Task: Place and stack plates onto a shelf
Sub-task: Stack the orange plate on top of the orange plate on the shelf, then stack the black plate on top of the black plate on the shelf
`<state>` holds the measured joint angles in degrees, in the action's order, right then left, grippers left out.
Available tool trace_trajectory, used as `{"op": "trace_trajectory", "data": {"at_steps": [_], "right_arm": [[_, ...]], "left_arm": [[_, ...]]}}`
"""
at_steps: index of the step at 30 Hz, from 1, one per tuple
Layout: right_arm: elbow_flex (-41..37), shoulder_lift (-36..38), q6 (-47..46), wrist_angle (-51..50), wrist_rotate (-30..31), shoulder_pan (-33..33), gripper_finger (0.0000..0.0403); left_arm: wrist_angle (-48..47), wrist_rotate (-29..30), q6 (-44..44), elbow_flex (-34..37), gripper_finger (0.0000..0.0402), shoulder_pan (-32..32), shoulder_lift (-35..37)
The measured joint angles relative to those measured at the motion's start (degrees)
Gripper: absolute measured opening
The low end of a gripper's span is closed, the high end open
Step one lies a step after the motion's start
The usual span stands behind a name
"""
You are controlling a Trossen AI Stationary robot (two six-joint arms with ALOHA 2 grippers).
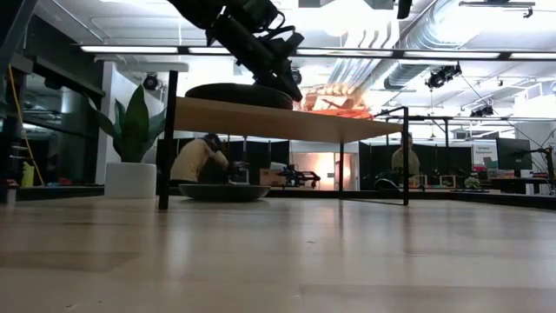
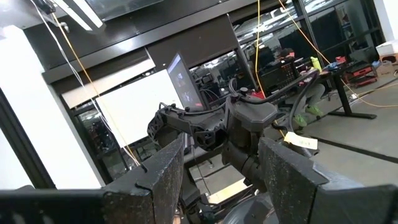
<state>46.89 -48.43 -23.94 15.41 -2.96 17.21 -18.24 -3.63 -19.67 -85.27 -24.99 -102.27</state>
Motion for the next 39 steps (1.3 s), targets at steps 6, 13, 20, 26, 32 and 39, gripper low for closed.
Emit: {"op": "trace_trajectory", "data": {"at_steps": [6, 13, 20, 26, 32, 39], "right_arm": [[0.0, 0.0, 0.0, -0.14, 0.0, 0.0, 0.0193], [0.0, 0.01, -0.2, -0.16, 0.0, 0.0, 0.0193], [0.0, 0.01, -0.2, -0.27, 0.0, -0.02, 0.0193], [0.0, 0.01, -0.2, -0.64, 0.0, -0.02, 0.0193], [0.0, -0.01, -0.17, -0.65, 0.0, -0.02, 0.0193], [0.0, -0.63, -0.01, -0.94, 2.25, -0.02, 0.0193]], "left_arm": [[0.0, 1.41, 0.43, 0.0, 0.0042, -0.02, 0.01], [0.0, 1.39, 0.43, 0.0, 0.0095, -0.08, 0.02], [-0.8, 1.36, 0.41, 0.0, 0.0136, -0.23, 2.04], [-2.01, 1.04, 0.3, 0.02, 0.0145, -1.55, 6.56], [-1.13, 1.03, 3.5, 0.01, 0.0145, -2.8, 16.14], [2.77, 1.04, 7.32, 2.92, 0.0145, -0.92, 28.96]]}}
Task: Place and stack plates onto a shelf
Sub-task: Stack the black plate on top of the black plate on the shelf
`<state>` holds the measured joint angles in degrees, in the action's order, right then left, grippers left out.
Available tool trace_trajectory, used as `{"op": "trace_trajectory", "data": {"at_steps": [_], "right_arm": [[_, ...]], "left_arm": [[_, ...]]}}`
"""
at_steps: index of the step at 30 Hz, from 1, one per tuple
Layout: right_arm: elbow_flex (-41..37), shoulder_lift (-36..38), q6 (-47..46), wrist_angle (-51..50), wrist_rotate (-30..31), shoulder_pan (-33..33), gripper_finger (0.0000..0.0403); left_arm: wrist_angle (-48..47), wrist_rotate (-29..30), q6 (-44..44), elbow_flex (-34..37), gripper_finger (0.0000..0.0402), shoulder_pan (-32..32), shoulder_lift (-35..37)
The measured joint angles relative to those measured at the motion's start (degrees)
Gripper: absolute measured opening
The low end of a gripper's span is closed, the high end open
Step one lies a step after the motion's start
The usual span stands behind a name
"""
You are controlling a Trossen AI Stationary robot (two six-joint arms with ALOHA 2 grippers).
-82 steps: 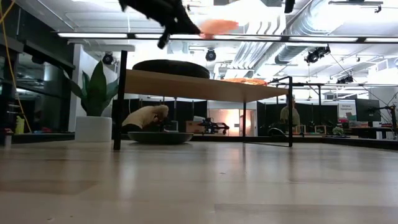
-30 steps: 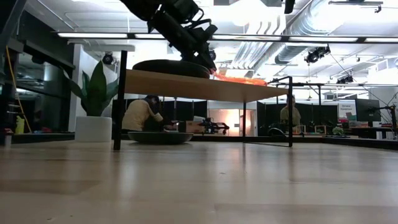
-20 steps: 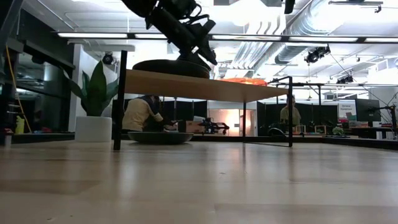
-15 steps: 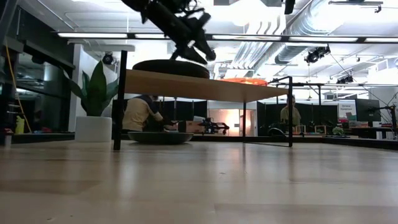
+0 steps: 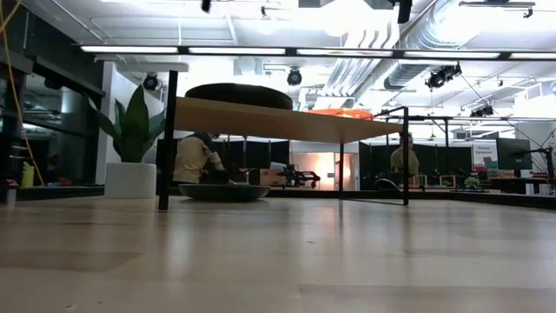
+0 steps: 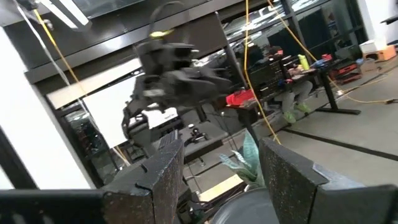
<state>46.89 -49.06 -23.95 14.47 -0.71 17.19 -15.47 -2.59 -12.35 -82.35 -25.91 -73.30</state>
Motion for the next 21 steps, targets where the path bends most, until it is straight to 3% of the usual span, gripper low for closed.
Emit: {"op": "trace_trajectory", "data": {"at_steps": [11, 21], "right_arm": [[0.0, -3.86, -3.04, -0.05, 0.33, 0.0, 0.0193], [-0.01, -7.37, -6.08, 0.43, 0.32, 0.0, 0.0193]], "left_arm": [[21.79, 6.21, -5.27, 23.94, 0.0145, 3.21, 18.08], [21.26, 11.79, -7.06, 27.92, 0.0145, 3.19, 19.76]]}}
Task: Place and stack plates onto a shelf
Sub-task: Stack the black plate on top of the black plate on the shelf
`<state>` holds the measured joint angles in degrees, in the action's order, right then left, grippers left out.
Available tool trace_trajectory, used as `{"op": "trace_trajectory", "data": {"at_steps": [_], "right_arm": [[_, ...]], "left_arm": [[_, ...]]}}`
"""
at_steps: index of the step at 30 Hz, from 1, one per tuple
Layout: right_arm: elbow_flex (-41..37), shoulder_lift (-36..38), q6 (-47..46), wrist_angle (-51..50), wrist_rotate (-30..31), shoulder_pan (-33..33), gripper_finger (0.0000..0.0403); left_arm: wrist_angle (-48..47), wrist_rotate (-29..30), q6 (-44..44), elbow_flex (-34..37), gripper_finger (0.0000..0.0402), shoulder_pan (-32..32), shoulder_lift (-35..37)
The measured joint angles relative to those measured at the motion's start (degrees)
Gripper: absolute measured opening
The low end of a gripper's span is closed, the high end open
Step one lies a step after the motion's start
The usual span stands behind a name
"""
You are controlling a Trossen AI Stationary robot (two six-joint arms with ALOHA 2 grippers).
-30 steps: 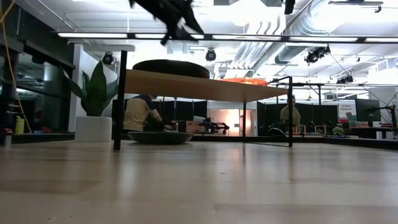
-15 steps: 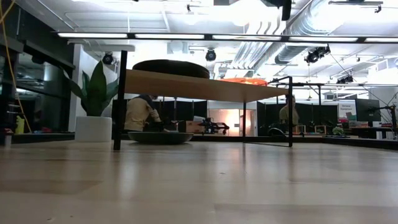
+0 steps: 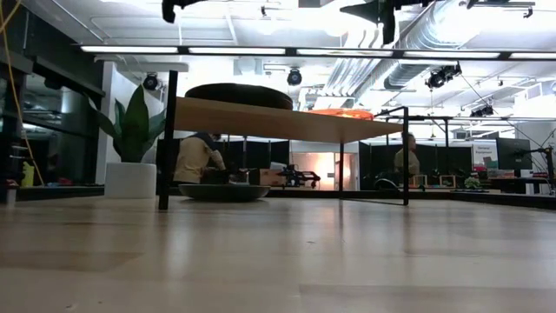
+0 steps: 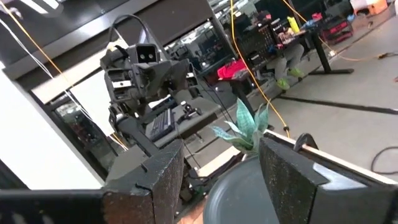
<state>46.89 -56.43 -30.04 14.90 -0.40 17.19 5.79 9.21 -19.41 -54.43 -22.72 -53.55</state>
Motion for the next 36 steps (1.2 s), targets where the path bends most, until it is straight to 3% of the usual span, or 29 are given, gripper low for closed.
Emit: {"op": "trace_trajectory", "data": {"at_steps": [5, 9, 15, 21, 29, 36], "right_arm": [[-0.03, -0.84, -3.4, 0.81, 0.01, 0.0, 0.0193], [-0.04, -1.02, -5.24, 3.29, 0.32, 0.0, 0.0193], [-0.04, -1.0, -6.19, 4.17, 3.43, 0.0, 0.0193], [-0.04, -1.0, -9.06, 1.04, 3.62, 0.0, 0.0193], [-0.04, -1.02, -11.74, -2.43, 4.94, -1.55, 0.0193], [-0.01, -2.14, -11.9, -2.71, 9.66, -3.5, 0.0193]], "left_arm": [[-2.29, 3.24, -7.0, -0.34, 0.0145, -1.18, -2.29], [-13.23, -2.15, -9.5, -5.74, 0.0142, -8.15, -7.32], [-31.35, -15.78, -1.73, -20.91, 0.0123, -20.97, -23.51], [-44.02, -17.74, 2.49, -31.77, 0.0111, -29.14, -41.03], [-56.03, -17.9, -4.57, -32.41, 0.0111, -31.23, -54.49], [-53.15, -19.2, -4.49, -32.44, 0.0111, -28.64, -59.84]]}}
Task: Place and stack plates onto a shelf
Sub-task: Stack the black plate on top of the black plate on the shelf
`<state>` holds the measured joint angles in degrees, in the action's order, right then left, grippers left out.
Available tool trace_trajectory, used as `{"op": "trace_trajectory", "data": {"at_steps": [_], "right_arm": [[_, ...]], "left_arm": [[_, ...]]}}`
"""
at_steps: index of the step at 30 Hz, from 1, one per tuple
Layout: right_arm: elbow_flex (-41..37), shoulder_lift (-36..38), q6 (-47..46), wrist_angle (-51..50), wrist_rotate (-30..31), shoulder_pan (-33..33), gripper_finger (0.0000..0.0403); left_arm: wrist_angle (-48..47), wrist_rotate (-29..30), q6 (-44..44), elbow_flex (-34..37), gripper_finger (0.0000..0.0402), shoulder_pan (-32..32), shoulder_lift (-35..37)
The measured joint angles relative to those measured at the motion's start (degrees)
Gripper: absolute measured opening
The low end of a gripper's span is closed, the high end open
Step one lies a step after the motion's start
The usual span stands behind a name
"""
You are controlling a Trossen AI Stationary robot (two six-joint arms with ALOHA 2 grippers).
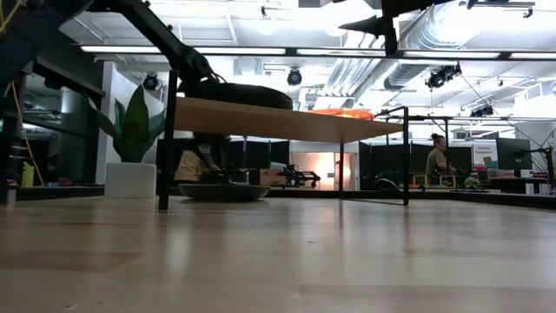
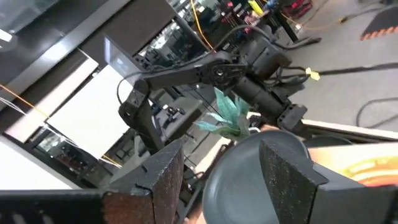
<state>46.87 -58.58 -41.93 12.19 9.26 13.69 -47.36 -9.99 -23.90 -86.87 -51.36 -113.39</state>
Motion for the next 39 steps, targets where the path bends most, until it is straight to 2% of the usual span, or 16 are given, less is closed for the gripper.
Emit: {"op": "trace_trajectory", "data": {"at_steps": [7, 17, 24, 32, 39], "right_arm": [[0.0, -1.98, -1.73, -0.19, -0.27, -0.42, 0.0193], [0.0, -4.42, -3.19, -0.12, -0.4, -1.84, 0.0193], [0.0, -5.29, -4.64, -0.19, -0.45, -1.84, 0.0193], [0.0, -5.26, -4.74, -0.22, -0.44, -1.84, 0.0193], [0.0, -5.26, -4.72, -0.36, -0.44, -1.79, 0.0193]], "left_arm": [[5.35, 6.81, -1.51, -0.02, 0.0111, 0.51, -2.05], [4.61, 8.17, -1.81, -0.02, 0.0111, 0.04, -4.46], [4.5, 13.46, -1.08, -0.02, 0.0111, 0.05, -5.41], [3.27, 13.83, 0.83, -0.02, 0.0111, 0.0, -4.99], [3.24, 18.09, 2.21, -0.02, 0.0111, -0.19, -3.69]]}}
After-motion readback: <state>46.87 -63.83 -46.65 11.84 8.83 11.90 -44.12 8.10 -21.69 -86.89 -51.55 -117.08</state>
